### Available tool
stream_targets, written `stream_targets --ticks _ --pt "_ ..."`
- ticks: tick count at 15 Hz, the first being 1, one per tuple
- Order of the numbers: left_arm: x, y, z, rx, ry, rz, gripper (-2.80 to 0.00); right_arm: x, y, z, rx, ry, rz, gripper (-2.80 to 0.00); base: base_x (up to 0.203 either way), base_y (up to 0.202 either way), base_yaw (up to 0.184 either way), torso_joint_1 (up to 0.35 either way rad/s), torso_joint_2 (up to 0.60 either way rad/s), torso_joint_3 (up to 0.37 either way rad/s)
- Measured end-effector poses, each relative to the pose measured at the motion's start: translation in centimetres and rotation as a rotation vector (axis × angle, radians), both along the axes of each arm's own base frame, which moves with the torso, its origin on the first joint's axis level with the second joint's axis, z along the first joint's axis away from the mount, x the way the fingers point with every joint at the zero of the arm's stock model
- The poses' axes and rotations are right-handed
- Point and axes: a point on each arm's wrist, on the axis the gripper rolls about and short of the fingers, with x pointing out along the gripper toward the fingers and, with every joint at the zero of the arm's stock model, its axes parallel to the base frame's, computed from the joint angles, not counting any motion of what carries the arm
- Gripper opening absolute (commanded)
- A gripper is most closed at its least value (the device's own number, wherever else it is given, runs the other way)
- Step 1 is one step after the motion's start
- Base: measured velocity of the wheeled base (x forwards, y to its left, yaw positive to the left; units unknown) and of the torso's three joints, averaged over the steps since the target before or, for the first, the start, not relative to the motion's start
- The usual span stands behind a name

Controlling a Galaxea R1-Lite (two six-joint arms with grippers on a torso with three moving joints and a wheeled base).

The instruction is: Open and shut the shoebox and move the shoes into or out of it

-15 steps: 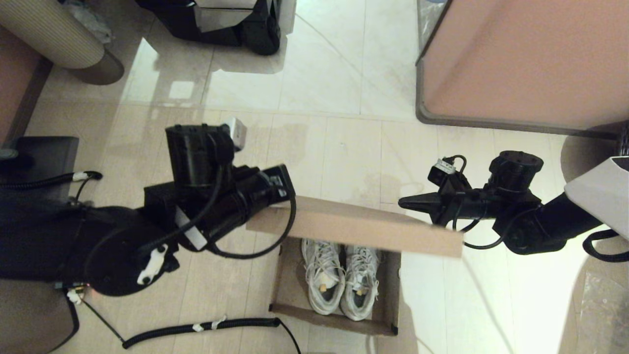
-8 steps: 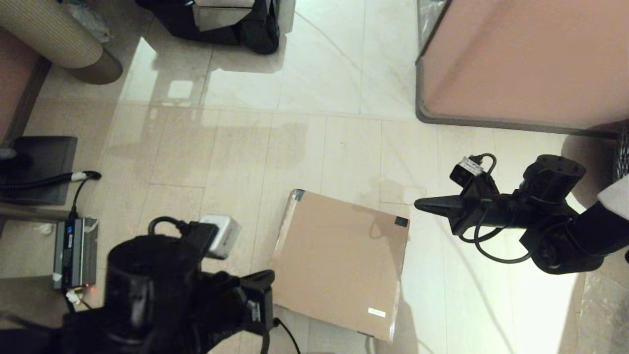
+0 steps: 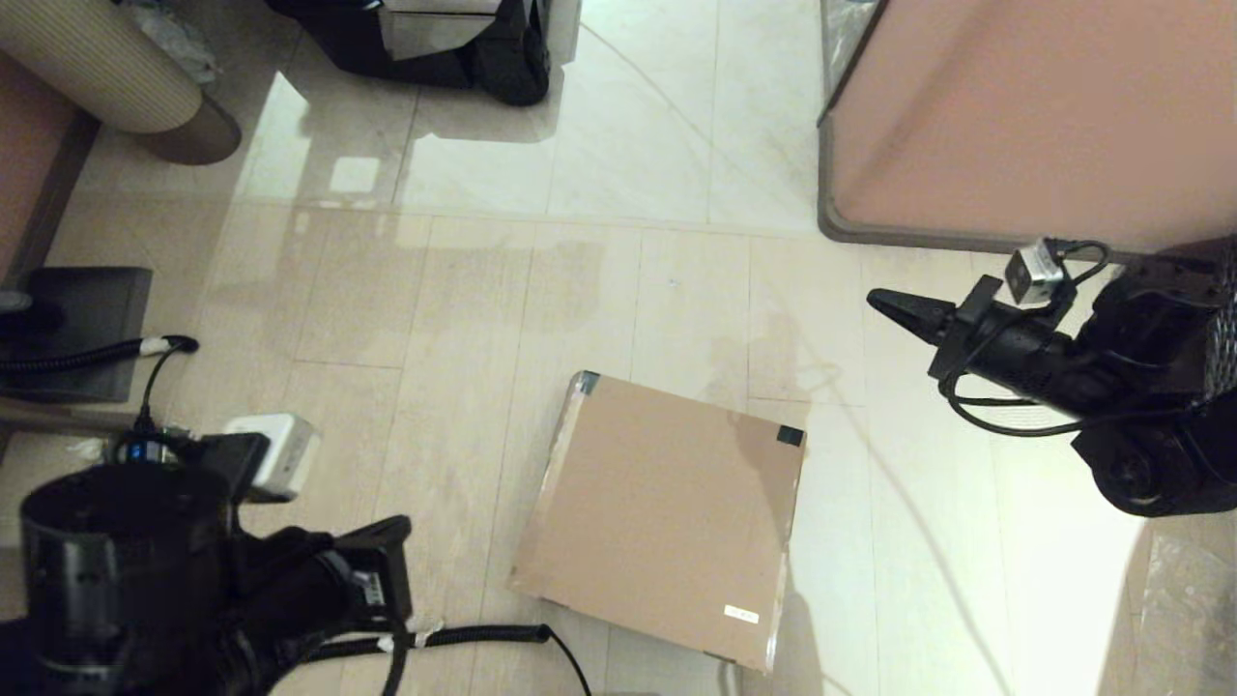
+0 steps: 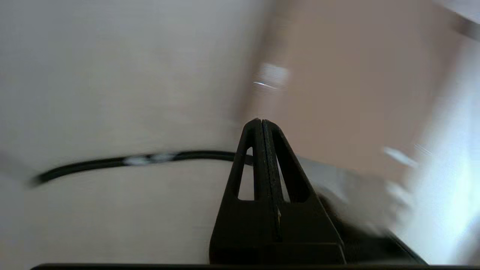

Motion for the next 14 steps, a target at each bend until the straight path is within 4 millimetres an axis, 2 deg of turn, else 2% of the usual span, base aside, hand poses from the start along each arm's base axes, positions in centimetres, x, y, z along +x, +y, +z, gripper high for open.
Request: stream_targets --ticks 1,3,5,6,8,11,14 --pt "0.5 1.4 0.2 0.022 0.001 0.090 -2.80 -0.5 -0.1 0.1 -0.081 -0.030 -0.115 -2.80 0.000 0.000 0.000 0.000 0.00 0.000" --pt "1.0 4.8 0.7 0.052 -0.008 0.277 -2.80 -2.8 0.3 0.2 -0.298 -0.065 -0.297 -2.80 0.000 0.000 0.000 0.000 0.00 0.000" --pt "-0.2 7.7 0.6 0.078 -0.022 0.424 -2.80 -6.5 1.2 0.3 -0.481 -0.084 -0.376 -2.80 0.000 0.000 0.000 0.000 0.00 0.000" --pt "-1.3 8.5 0.0 0.104 -0.008 0.450 -2.80 -8.5 1.6 0.1 -0.537 -0.074 -0.378 -2.80 0.000 0.000 0.000 0.000 0.00 0.000" --pt "-3.6 9.2 -1.8 0.159 0.029 0.437 -2.80 -12.8 2.2 -1.7 -0.637 -0.003 -0.352 -2.80 0.000 0.000 0.000 0.000 0.00 0.000" --pt "-6.0 9.5 -3.8 0.183 0.058 0.409 -2.80 -17.3 1.8 -4.3 -0.778 0.093 -0.445 -2.80 0.000 0.000 0.000 0.000 0.00 0.000" --pt "-7.5 10.6 -4.6 0.178 0.054 0.508 -2.80 -20.5 1.2 -4.1 -0.785 0.073 -0.532 -2.80 0.000 0.000 0.000 0.000 0.00 0.000"
